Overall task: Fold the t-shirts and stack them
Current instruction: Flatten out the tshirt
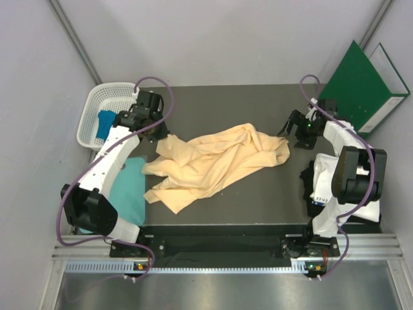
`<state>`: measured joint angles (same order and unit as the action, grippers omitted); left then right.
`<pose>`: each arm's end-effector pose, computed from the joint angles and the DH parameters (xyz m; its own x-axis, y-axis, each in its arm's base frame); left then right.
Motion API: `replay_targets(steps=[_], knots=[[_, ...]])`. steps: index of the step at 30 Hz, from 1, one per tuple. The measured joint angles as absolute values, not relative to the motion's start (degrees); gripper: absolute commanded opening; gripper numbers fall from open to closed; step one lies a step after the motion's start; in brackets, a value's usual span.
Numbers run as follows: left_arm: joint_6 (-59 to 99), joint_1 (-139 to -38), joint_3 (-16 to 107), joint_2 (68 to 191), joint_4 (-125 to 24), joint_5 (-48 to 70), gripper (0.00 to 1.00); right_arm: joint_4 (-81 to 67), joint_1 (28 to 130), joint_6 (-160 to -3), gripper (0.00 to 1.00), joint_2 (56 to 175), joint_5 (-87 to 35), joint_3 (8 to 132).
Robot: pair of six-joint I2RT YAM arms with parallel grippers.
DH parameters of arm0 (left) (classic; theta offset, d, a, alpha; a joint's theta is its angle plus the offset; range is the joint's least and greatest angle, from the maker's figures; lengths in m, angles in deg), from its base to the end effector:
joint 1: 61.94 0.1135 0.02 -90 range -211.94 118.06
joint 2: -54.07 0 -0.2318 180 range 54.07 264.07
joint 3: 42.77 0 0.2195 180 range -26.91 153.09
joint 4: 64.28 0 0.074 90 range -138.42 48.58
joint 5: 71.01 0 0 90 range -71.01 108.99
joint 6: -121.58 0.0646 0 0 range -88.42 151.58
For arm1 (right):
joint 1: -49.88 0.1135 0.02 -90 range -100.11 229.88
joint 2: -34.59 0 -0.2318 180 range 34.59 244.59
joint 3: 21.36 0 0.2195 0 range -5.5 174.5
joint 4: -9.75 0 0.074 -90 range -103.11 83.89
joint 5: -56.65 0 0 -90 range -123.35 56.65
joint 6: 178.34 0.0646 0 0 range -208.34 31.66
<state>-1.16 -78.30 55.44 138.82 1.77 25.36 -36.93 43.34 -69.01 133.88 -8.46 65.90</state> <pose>0.2862 -0.0766 0.2856 -0.7575 -0.3378 -0.5587 -0.2311 0.9391 -0.2544 0.3418 -0.0118 0.1832 -0.8388 0.3984 -0.3710 0.1736 0.8417 0.5113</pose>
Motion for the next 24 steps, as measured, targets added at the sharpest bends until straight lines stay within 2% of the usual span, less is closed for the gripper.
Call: replay_targets(steps=[10, 18, 24], knots=[[-1.2, -76.2, 59.5, 137.7, 1.5, 29.0, 0.00, -32.1, 44.7, -65.1, 1.00, 134.9, 1.4, 61.9], [-1.2, -75.2, 63.4, 138.7, 0.6, 29.3, 0.00, -30.9, 45.8, -63.5, 1.00, 135.7, 2.2, 61.9], [-1.0, -75.0, 64.2, 139.9, 0.2, 28.8, 0.00, -28.2, 46.1, -61.0, 0.94, 139.7, 1.6, 60.0]])
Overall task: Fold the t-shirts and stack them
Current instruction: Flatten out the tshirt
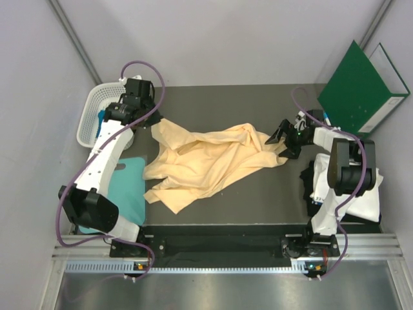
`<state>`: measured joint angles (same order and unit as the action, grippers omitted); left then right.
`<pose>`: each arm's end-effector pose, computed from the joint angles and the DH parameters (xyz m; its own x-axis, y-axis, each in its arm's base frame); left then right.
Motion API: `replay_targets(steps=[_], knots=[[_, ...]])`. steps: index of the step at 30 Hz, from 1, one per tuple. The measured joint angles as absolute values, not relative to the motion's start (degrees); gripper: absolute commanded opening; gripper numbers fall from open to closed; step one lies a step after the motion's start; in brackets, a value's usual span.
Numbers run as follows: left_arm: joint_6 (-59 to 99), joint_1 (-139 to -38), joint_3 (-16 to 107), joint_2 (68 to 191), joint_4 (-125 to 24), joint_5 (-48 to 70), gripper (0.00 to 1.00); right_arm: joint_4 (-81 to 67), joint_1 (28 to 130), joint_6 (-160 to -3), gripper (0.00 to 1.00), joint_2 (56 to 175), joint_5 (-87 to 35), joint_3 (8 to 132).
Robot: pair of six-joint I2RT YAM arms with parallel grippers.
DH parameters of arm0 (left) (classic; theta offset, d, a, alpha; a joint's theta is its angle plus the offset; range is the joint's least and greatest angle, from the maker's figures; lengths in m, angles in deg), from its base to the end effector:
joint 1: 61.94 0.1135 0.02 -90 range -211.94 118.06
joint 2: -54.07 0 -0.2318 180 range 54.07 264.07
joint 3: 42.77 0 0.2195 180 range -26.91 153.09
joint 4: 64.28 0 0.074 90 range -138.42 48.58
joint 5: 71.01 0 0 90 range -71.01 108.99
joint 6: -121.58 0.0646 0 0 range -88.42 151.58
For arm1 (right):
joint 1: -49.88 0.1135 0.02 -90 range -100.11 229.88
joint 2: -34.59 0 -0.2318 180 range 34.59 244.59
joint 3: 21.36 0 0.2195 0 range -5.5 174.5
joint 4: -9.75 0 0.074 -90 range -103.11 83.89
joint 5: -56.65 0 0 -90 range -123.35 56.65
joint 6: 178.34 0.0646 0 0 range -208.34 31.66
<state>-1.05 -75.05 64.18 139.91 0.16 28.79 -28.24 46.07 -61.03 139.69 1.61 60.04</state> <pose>0.3026 -0.0592 0.3293 -0.6183 -0.4016 -0.6756 -0.2737 0.9158 -0.2939 0.3433 0.0142 0.1373 -0.8800 0.4354 -0.1899 0.2105 0.7158 0.6658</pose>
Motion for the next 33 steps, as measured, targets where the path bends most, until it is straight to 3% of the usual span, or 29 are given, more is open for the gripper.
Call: replay_targets(steps=[9, 17, 29, 32, 33], knots=[[-0.8, -75.0, 63.6, 140.1, -0.3, 27.0, 0.00, -21.5, 46.8, -55.5, 0.80, 143.1, 4.0, 59.6], [-0.8, -74.9, 61.1, 140.1, -0.4, 25.9, 0.00, -22.5, 48.0, -53.4, 0.83, 146.8, 3.8, 64.7], [-0.4, -74.9, 59.7, 140.1, -1.0, 25.8, 0.00, -28.2, 48.9, -57.3, 0.83, 145.1, -9.8, 67.7], [-0.2, -74.9, 59.7, 140.1, -1.5, 25.4, 0.00, -27.7, 49.0, -57.4, 0.70, 145.1, -11.0, 67.8], [-0.2, -74.9, 59.6, 140.1, -1.7, 25.2, 0.00, -27.3, 49.0, -57.5, 0.60, 145.2, -11.3, 67.8]])
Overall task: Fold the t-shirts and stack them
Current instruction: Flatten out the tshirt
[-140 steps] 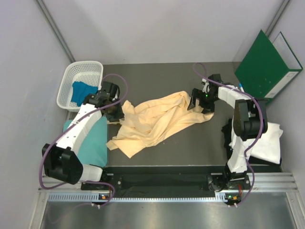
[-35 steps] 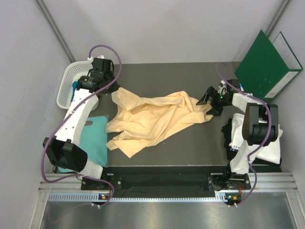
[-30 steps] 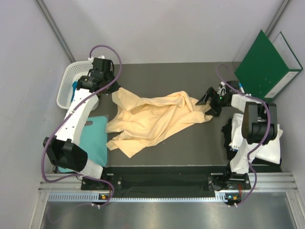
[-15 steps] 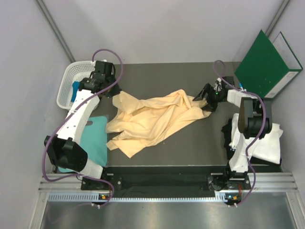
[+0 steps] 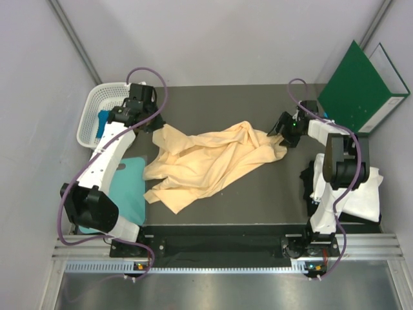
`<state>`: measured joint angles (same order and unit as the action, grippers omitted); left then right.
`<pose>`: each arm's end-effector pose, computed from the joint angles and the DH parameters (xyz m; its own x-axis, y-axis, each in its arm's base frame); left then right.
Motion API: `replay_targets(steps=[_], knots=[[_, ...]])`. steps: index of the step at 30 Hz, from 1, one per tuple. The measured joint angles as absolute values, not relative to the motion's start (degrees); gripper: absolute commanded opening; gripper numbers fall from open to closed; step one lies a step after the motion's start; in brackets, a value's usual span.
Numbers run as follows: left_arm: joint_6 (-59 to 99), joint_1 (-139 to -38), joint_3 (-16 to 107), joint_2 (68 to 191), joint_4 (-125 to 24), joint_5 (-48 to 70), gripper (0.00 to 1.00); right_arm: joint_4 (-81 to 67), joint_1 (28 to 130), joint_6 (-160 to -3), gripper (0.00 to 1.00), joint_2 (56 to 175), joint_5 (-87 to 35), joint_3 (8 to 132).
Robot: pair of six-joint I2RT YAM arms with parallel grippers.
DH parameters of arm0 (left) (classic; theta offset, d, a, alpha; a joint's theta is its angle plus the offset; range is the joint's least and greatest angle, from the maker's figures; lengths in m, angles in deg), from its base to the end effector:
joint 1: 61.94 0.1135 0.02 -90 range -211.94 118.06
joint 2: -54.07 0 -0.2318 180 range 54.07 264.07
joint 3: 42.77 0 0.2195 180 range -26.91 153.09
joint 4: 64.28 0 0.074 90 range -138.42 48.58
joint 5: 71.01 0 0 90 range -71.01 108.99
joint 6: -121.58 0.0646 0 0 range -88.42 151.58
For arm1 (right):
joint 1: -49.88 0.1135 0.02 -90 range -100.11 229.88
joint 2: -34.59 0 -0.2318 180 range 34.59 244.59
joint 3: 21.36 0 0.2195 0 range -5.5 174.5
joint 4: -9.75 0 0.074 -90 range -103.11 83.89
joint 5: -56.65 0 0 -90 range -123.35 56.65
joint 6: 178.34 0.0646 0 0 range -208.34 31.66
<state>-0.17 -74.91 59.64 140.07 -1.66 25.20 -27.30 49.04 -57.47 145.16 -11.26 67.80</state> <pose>0.3037 -0.0628 0.3070 -0.6772 -0.3808 -0.6295 -0.2425 0.9233 -0.2977 0.3761 0.0188 0.1363 -0.8254 0.4876 -0.2845 0.2801 0.7913 0.5435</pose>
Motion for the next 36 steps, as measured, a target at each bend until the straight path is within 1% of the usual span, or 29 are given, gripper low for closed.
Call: replay_targets(steps=[2, 3, 5, 6, 11, 16, 21, 25, 27, 31, 33, 36], knots=[[-0.1, -74.9, 59.4, 140.1, -2.1, 24.6, 0.00, -25.4, 49.0, -57.2, 0.46, 145.5, -11.5, 67.8], [-0.1, -74.9, 59.0, 140.1, -2.2, 24.4, 0.00, -24.4, 49.0, -57.0, 0.28, 145.7, -11.4, 67.8], [-0.1, -74.9, 58.3, 140.1, -2.4, 24.1, 0.00, -22.4, 49.0, -56.6, 0.03, 146.2, -11.0, 67.8], [-0.1, -74.9, 57.9, 140.1, -2.4, 24.0, 0.00, -21.4, 49.0, -56.3, 0.00, 146.6, -10.7, 67.8], [-0.2, -74.9, 55.6, 140.1, -2.4, 23.5, 0.00, -19.6, 49.0, -55.0, 0.00, 147.7, -9.1, 68.7], [-0.2, -74.8, 54.9, 139.7, -2.3, 24.4, 0.00, -17.5, 49.0, -52.9, 0.00, 147.4, -6.3, 72.3], [-0.2, -74.8, 54.9, 138.3, -2.0, 27.0, 0.00, -16.0, 48.8, -49.6, 0.00, 145.4, -2.9, 74.3], [-0.1, -74.8, 54.9, 136.9, -1.7, 29.4, 0.00, -13.8, 48.3, -45.5, 0.00, 142.8, 2.2, 74.8], [0.0, -74.8, 54.9, 136.1, -1.7, 30.3, 0.00, -8.4, 47.5, -40.6, 0.00, 140.8, 6.7, 72.4], [0.3, -74.8, 55.0, 135.7, -1.7, 30.9, 0.00, 7.7, 45.3, -26.1, 0.00, 139.7, 14.7, 65.5], [0.4, -74.8, 55.0, 135.7, -1.7, 30.9, 0.00, 6.0, 44.9, -27.1, 0.00, 139.8, 14.4, 65.4], [0.7, -74.8, 55.2, 135.8, -1.7, 31.0, 0.00, -9.3, 45.4, -37.0, 0.00, 139.8, 10.0, 72.5]])
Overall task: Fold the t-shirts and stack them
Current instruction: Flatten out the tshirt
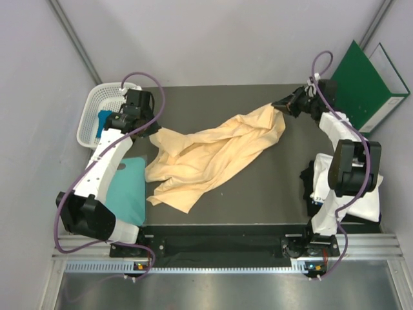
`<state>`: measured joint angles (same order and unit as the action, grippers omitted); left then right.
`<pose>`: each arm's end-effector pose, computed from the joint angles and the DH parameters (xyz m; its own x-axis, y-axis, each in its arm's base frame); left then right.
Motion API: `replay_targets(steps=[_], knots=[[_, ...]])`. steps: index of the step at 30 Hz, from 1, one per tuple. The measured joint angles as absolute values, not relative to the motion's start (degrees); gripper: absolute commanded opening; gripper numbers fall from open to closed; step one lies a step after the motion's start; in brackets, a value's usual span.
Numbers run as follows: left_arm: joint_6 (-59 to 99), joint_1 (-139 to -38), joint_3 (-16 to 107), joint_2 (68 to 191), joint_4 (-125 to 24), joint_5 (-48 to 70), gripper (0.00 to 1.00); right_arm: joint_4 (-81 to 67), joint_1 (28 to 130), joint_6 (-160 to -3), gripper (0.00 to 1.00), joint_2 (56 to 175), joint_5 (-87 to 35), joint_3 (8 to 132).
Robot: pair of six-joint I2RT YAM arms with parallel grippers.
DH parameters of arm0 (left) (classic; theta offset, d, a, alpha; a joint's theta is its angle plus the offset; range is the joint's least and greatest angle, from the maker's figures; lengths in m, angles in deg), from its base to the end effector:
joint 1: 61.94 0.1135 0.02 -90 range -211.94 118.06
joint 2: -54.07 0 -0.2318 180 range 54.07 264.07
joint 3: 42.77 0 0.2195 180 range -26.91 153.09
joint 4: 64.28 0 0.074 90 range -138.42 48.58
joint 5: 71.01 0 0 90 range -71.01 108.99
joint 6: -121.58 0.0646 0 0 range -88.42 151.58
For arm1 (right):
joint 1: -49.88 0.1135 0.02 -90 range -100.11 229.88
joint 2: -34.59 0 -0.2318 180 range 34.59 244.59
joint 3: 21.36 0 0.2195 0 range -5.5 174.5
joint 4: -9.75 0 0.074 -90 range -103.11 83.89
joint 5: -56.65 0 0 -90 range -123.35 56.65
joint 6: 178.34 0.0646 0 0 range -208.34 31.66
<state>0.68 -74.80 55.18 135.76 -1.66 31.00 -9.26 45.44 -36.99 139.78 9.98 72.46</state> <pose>0.2876 -0.0519 0.3050 -0.6453 -0.3679 -0.6695 -0.2957 0.9284 -0.2252 0.4025 0.0132 0.2327 -0.7319 0.6266 -0.2678 0.0603 0.4510 0.8905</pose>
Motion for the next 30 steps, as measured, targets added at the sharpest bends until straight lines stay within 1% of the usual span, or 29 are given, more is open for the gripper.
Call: replay_targets(steps=[3, 10, 14, 17, 18, 19, 20, 23, 24, 27, 30], knots=[[1.3, -74.8, 56.1, 135.8, -1.4, 31.5, 0.00, -12.8, 46.0, -41.7, 0.00, 138.1, 9.5, 76.3], [2.7, -74.7, 60.8, 136.0, -0.8, 31.5, 0.00, -16.8, 45.4, -44.4, 0.00, 134.7, 14.6, 74.6], [2.8, -74.7, 60.2, 135.8, -0.1, 30.1, 0.00, -28.2, 45.0, -51.9, 0.00, 134.6, 13.2, 70.1], [2.8, -74.7, 56.4, 134.3, 0.7, 29.0, 0.00, -37.6, 44.8, -58.6, 0.00, 135.0, 10.0, 64.9], [2.8, -74.7, 55.1, 133.8, 1.1, 28.8, 0.00, -40.2, 44.8, -60.7, 0.22, 135.4, 8.5, 62.9], [2.8, -74.7, 53.3, 133.0, 1.7, 28.6, 0.00, -42.7, 44.8, -62.6, 0.30, 136.0, 6.9, 60.7], [2.8, -74.7, 52.3, 132.6, 2.1, 28.4, 0.00, -44.2, 44.8, -63.3, 0.34, 136.3, 5.7, 59.3], [3.0, -74.7, 49.9, 131.7, 3.3, 27.8, 0.00, -48.1, 44.8, -66.1, 0.53, 136.2, 1.0, 56.3], [3.1, -74.7, 49.5, 131.7, 3.3, 27.8, 0.00, -48.2, 44.8, -66.3, 0.64, 135.8, -0.2, 56.0], [3.2, -74.7, 49.3, 131.7, 3.2, 27.3, 0.00, -47.4, 44.8, -66.9, 0.69, 132.8, -3.6, 56.0], [3.3, -74.7, 49.3, 131.8, 2.7, 26.8, 0.00, -46.0, 44.8, -67.3, 0.68, 130.2, -4.2, 57.3]])
